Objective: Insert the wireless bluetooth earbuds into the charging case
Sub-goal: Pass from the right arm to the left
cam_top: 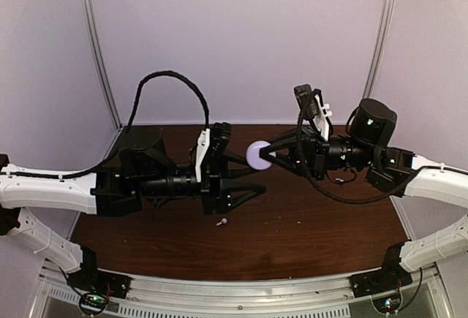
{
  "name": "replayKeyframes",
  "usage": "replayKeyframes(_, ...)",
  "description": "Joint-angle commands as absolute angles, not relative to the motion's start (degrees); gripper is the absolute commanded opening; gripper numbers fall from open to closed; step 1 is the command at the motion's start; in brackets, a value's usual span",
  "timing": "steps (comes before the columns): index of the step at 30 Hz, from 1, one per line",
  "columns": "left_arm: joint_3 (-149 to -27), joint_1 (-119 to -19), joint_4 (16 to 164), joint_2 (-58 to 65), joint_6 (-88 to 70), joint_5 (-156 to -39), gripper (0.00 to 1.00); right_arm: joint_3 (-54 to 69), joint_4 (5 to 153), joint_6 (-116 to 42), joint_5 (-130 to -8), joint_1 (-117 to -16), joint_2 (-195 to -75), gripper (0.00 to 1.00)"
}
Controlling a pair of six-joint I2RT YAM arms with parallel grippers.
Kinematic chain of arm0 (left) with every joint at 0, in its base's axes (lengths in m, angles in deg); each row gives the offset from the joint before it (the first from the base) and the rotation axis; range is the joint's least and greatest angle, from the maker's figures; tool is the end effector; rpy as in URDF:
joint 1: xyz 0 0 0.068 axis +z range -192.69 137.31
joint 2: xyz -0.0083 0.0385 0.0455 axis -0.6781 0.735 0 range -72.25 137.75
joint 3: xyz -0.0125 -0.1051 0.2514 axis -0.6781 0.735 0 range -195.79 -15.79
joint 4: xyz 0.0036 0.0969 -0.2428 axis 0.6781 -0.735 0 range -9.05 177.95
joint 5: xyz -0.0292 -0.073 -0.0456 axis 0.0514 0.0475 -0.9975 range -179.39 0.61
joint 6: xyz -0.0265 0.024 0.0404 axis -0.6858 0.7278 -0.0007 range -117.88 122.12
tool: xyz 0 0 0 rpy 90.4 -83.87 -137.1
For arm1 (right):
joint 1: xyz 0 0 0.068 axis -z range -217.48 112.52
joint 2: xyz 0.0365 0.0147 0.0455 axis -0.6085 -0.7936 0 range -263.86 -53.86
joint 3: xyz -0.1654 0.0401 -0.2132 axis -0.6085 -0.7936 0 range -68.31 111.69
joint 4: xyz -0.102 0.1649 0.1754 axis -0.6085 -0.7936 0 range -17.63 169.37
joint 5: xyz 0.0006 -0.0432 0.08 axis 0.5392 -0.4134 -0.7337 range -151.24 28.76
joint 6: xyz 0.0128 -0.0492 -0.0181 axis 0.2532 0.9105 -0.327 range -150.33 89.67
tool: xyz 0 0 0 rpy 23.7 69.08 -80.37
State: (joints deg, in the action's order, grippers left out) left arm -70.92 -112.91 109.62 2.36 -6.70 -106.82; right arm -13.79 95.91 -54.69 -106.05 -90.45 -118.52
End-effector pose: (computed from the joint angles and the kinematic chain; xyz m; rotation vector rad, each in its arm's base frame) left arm 0.0946 -0.2942 0.3470 1.0814 1.3005 -1.3019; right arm 0.1351 0.2206 0.3791 -1.0923 1.3457 1.6066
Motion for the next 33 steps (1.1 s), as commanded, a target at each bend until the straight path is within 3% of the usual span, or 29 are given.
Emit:
replayKeyframes(1, -71.85, -112.74, 117.53, 2.43, -11.16, -106.79, 0.46, -12.14, 98.54, -53.66, -107.28, -90.65, -118.81, 0.12)
replayKeyframes(13, -71.17, -112.73, 119.68, 2.31, -10.96, -104.57, 0.39, -13.72, 99.79, -54.76, -107.48, -91.25, -119.24, 0.12)
replayKeyframes(21, -72.05, -112.73, 119.62, 3.41, -11.94, -104.02, 0.29, -13.9, 100.12, -54.94, -107.29, -91.44, -119.44, 0.12)
replayKeyframes(33, -71.96, -112.7, 120.79, 3.6, -14.1, -103.01, 0.29, -14.6, 100.32, -54.5, -106.17, -91.79, -118.86, 0.12)
